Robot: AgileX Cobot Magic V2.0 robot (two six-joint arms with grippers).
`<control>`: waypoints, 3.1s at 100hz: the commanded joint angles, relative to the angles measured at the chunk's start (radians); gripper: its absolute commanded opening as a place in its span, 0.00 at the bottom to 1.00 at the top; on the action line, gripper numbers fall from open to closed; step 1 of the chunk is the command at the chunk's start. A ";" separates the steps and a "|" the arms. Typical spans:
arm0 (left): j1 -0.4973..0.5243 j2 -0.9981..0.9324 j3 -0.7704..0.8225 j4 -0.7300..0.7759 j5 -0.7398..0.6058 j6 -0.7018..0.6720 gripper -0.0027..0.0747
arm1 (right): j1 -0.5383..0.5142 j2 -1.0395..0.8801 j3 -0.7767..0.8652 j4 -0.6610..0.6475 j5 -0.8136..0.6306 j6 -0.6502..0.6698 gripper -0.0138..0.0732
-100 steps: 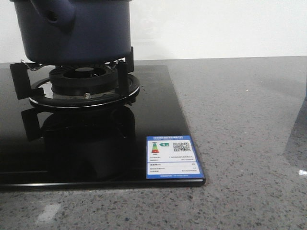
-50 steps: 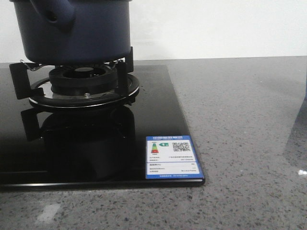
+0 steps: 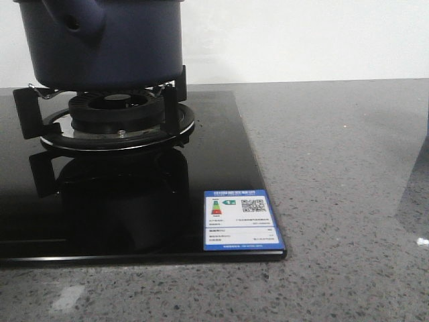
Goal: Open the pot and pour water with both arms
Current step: 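Grasp the light blue ribbed cup with the right gripper, then lift the cup and carry it over the open pot with the right gripper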
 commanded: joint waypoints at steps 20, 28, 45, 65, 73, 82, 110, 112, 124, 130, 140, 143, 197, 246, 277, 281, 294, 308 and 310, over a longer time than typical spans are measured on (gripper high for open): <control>0.002 -0.029 -0.038 -0.005 -0.103 -0.003 0.56 | 0.040 0.087 -0.062 -0.004 -0.118 0.012 0.82; 0.002 -0.029 -0.038 -0.005 -0.103 -0.003 0.56 | 0.059 0.093 -0.062 -0.004 -0.150 0.012 0.82; 0.002 -0.029 -0.038 -0.005 -0.103 -0.003 0.56 | 0.067 0.139 -0.062 -0.004 -0.209 0.012 0.82; 0.002 -0.029 -0.038 -0.005 -0.103 -0.003 0.56 | 0.067 0.195 -0.066 -0.012 -0.262 0.018 0.82; 0.002 -0.029 -0.038 -0.005 -0.103 -0.003 0.56 | 0.067 0.211 -0.079 -0.014 -0.262 0.018 0.82; 0.002 -0.029 -0.038 -0.005 -0.103 -0.003 0.56 | 0.067 0.230 -0.097 -0.016 -0.270 0.018 0.82; 0.002 -0.027 -0.038 -0.005 -0.105 -0.003 0.56 | 0.067 0.309 -0.120 -0.016 -0.335 0.018 0.82; 0.002 -0.027 -0.038 -0.005 -0.105 -0.003 0.56 | 0.067 0.316 -0.120 -0.016 -0.341 0.018 0.82; 0.002 -0.027 -0.038 -0.005 -0.105 -0.003 0.56 | 0.067 0.338 -0.120 -0.016 -0.350 0.018 0.82; 0.002 -0.027 -0.038 -0.005 -0.105 -0.003 0.56 | 0.067 0.339 -0.120 -0.016 -0.352 0.018 0.81; 0.002 -0.027 -0.038 -0.005 -0.107 -0.003 0.56 | 0.067 0.339 -0.120 -0.016 -0.362 0.018 0.76; 0.002 -0.027 -0.038 -0.005 -0.107 -0.003 0.56 | 0.067 0.339 -0.120 -0.016 -0.362 0.018 0.73; 0.002 -0.027 -0.038 -0.005 -0.107 -0.003 0.56 | 0.067 0.306 -0.124 -0.020 -0.380 0.018 0.53; 0.002 -0.027 -0.038 -0.005 -0.107 -0.003 0.56 | 0.110 0.209 -0.458 -0.104 0.038 0.018 0.53; 0.011 -0.027 -0.038 -0.005 -0.107 -0.003 0.56 | 0.285 0.271 -0.659 -0.202 0.110 0.016 0.53; 0.011 -0.027 -0.038 -0.005 -0.107 -0.003 0.56 | 0.301 0.287 -0.686 -0.202 0.127 0.015 0.53; 0.011 -0.027 -0.038 -0.005 -0.107 -0.003 0.56 | 0.345 0.357 -0.796 -0.213 0.199 -0.017 0.53; 0.011 -0.027 -0.038 -0.005 -0.107 -0.003 0.56 | 0.392 0.432 -0.911 -0.271 0.281 -0.041 0.53; 0.011 -0.027 -0.038 -0.005 -0.107 -0.003 0.56 | 0.398 0.443 -0.927 -0.281 0.294 -0.041 0.53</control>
